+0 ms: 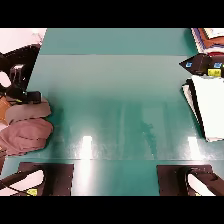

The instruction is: Fold the shirts.

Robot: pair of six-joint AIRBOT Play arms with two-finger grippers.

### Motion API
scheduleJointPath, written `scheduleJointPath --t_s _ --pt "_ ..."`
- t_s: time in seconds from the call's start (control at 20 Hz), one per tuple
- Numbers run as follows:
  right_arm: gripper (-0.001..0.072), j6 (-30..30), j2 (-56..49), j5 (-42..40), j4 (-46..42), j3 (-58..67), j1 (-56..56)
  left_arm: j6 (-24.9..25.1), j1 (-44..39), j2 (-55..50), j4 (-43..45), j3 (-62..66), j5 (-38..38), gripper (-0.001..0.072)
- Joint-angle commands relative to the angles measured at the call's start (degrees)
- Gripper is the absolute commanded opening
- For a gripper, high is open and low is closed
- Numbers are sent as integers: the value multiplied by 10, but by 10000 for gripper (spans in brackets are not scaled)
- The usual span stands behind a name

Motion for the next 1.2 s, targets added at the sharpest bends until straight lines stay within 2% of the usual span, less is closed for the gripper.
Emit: scheduleJointPath --t_s 0.0,0.05,0.1,0.3,0.5,0.55,0.65,0.8,1.0,1.1,1.15 --pt "19 0 0 -3 0 0 0 -15 10 -2 3 -22 5 250" --pt "19 0 0 -7 0 0 0 -15 10 -2 3 -9 -2 102" --pt "19 0 0 -11 1 0 0 -15 10 -2 2 12 -15 30" --pt "18 1 12 -48 7 2 0 -2 9 60 -40 153 -50 29" --pt "18 1 48 -125 7 2 0 57 3 143 -221 317 -86 28" --pt "18 1 57 -143 6 2 0 64 -14 151 -236 349 -94 28" --pt "18 1 68 -169 7 2 0 66 -88 155 -231 397 -101 27" --pt "18 1 78 -183 6 3 -1 66 -230 140 -202 400 -89 27" --pt "18 1 53 -142 6 57 -1 72 -389 43 -154 397 -125 29" --pt "18 1 29 -108 5 100 -1 105 -435 -23 -162 397 -116 33" --pt "18 1 16 -85 6 122 0 111 -447 -51 -165 397 -101 205"
